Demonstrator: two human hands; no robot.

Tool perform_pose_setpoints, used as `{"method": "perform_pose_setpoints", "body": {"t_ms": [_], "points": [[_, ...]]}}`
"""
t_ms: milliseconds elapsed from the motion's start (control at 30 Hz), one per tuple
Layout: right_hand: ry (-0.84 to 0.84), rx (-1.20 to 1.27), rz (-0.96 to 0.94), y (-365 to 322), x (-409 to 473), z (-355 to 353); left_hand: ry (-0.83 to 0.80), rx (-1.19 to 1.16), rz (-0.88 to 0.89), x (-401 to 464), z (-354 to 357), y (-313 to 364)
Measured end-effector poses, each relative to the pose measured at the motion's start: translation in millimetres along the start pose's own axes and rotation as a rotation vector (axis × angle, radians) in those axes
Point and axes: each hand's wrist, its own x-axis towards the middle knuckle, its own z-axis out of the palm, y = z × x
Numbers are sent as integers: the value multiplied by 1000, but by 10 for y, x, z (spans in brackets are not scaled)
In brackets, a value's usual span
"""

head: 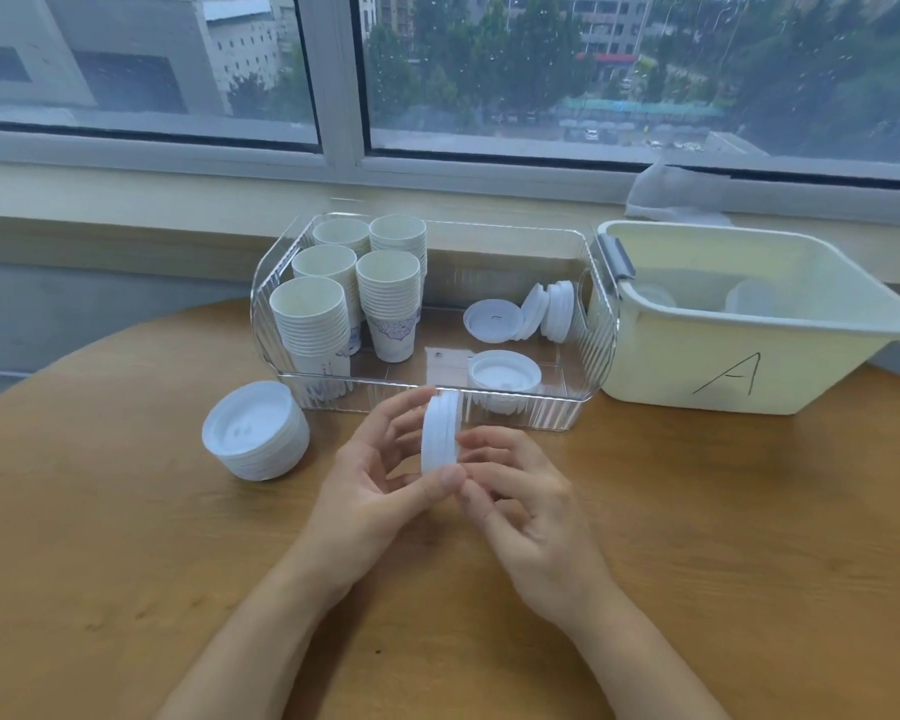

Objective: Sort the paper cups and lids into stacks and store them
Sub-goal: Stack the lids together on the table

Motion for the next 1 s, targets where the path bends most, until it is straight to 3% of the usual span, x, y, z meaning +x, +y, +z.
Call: {"method": "perform_pose_setpoints", "body": {"t_ms": [100, 200, 367, 633, 1000], "points": [[35, 292, 179, -10, 49, -37, -24, 17, 1, 2, -6, 6], [14, 403, 247, -13, 79, -111, -67, 44, -5, -17, 6, 16], [-78, 409, 243, -27, 78, -138, -164, 92, 4, -57, 10, 33], [-50, 419, 200, -42, 82, -195, -98, 139, 9, -41, 4, 25], [-179, 387, 239, 0, 89, -234, -150, 213, 23, -34, -2, 46]]}}
